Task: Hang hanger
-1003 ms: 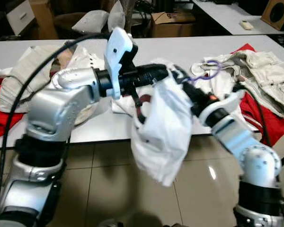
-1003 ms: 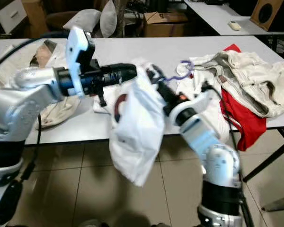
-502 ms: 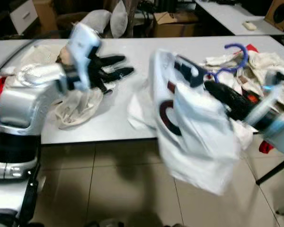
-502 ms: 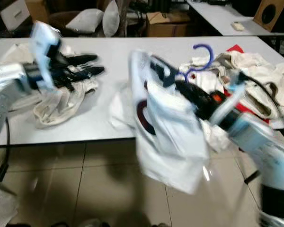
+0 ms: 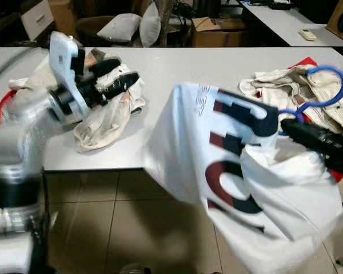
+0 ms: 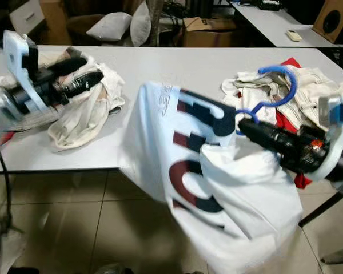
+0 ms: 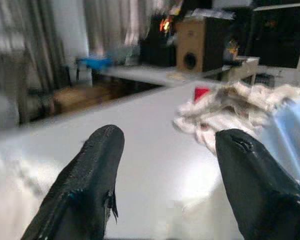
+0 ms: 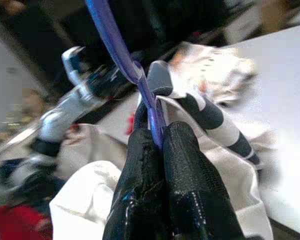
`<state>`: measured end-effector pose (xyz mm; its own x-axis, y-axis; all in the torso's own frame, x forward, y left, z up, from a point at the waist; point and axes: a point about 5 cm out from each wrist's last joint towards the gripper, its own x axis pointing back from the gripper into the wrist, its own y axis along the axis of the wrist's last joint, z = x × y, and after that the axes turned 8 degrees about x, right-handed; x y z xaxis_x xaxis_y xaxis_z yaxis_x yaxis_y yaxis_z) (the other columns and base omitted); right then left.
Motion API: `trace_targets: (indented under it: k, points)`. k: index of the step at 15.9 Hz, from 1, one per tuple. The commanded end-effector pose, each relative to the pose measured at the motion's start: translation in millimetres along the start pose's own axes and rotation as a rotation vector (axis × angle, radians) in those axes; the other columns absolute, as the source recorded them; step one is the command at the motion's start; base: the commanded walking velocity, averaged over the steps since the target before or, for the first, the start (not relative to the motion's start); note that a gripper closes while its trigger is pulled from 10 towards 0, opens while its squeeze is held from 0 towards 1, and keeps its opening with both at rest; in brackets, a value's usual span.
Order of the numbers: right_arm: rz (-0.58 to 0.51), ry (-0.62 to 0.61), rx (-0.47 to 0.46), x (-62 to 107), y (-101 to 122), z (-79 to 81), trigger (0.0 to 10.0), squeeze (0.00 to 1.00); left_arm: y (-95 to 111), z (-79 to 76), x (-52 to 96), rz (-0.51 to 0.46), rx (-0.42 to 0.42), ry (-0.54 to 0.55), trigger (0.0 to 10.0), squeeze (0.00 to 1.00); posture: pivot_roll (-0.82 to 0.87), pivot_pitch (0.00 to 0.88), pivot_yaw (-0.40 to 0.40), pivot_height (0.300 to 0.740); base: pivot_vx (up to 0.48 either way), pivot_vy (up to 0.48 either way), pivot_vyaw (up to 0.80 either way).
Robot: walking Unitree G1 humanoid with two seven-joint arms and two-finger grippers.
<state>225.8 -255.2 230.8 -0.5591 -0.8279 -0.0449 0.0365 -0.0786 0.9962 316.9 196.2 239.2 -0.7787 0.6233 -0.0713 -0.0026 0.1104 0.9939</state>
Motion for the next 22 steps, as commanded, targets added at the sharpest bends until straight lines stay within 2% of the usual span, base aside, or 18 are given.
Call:
trace_targets:
  k: [1,2,3,4,5,6,7,9,11,13,14,17,20,21,22]
  points:
    - [0.017,-0.030,0.048,-2.6,1.1,2.1,10.0,0.00,-12.7,-0.4,1.7,0.041,0.027,0.049,10.0,0.00,-0.09,0.000,0.003,0.740,0.000,0.000,0.00]
    - [0.057,-0.027,0.063,-9.7,-10.9,15.9,10.0,0.00,-39.7,-11.5,15.0,0.086,0.029,0.080,10.0,0.00,-0.09,0.000,0.008,0.740,0.000,0.000,0.00]
    - [0.081,-0.002,0.085,-15.6,-17.9,26.8,10.0,0.00,-52.7,-19.6,22.5,0.118,0.024,0.079,10.0,0.00,-0.09,0.000,0.008,0.740,0.000,0.000,0.00]
    - [0.118,0.026,0.091,-27.5,-33.1,45.6,10.0,0.00,-74.2,-34.5,37.0,0.174,0.016,0.081,10.0,0.00,-0.09,0.000,0.007,0.740,0.000,0.000,0.80]
    - [0.127,0.034,0.082,-31.5,-39.0,50.2,10.0,0.00,-80.0,-36.8,41.1,0.188,0.011,0.090,10.0,0.00,-0.09,0.000,0.007,0.740,0.000,0.000,0.80]
    - [0.166,0.077,0.086,-41.2,-55.4,62.7,10.0,0.00,-94.4,-41.7,51.1,0.218,0.049,0.139,10.0,0.00,-0.08,0.000,-0.002,0.740,0.000,0.000,0.80]
    - [0.180,0.098,0.085,-45.6,-61.9,67.8,10.0,0.00,-99.6,-43.3,54.4,0.234,0.041,0.160,10.0,0.00,-0.07,0.000,-0.007,0.740,0.000,0.000,0.80]
    - [0.192,0.120,0.087,-51.9,-69.5,72.4,10.0,0.00,-103.6,-44.1,57.1,0.262,0.022,0.182,10.0,0.00,-0.05,0.000,-0.021,0.740,0.000,0.000,0.80]
    - [0.183,0.111,0.090,-55.6,-71.5,72.5,10.0,0.00,-103.7,-46.4,57.9,0.265,0.041,0.184,10.0,0.00,-0.05,0.000,-0.026,0.740,0.000,0.000,0.80]
    - [0.177,0.023,0.113,-62.2,-79.3,66.3,10.0,0.00,-109.3,-47.9,64.0,0.304,0.015,0.205,10.0,0.00,-0.04,0.000,-0.029,0.740,0.000,0.000,0.80]
    - [0.176,-0.028,0.108,-65.6,-83.8,64.0,10.0,0.00,-108.9,-46.1,65.3,0.293,0.025,0.233,10.0,0.00,-0.03,0.000,-0.022,0.740,0.000,0.000,0.80]
    - [0.172,-0.105,0.100,-74.8,-98.5,70.2,10.0,0.00,-110.7,-40.8,65.6,0.285,0.055,0.293,10.0,0.00,0.00,0.000,0.012,0.740,0.000,0.000,0.80]
    - [0.183,-0.108,0.079,-80.0,-108.7,81.0,10.0,0.00,-110.8,-40.6,73.9,0.278,0.024,0.327,10.0,0.00,0.02,0.000,0.015,0.740,0.000,0.000,0.80]
    - [0.211,-0.108,0.082,-83.1,-115.9,86.7,10.0,0.00,-112.7,-42.3,81.3,0.290,0.020,0.337,10.0,0.00,0.05,0.011,-0.008,0.740,0.000,0.000,0.80]
    - [0.241,-0.132,0.070,-85.1,-123.3,84.7,10.0,0.00,-113.7,-46.6,87.7,0.310,-0.005,0.358,10.0,0.00,0.08,0.019,-0.039,0.740,0.000,0.000,0.80]
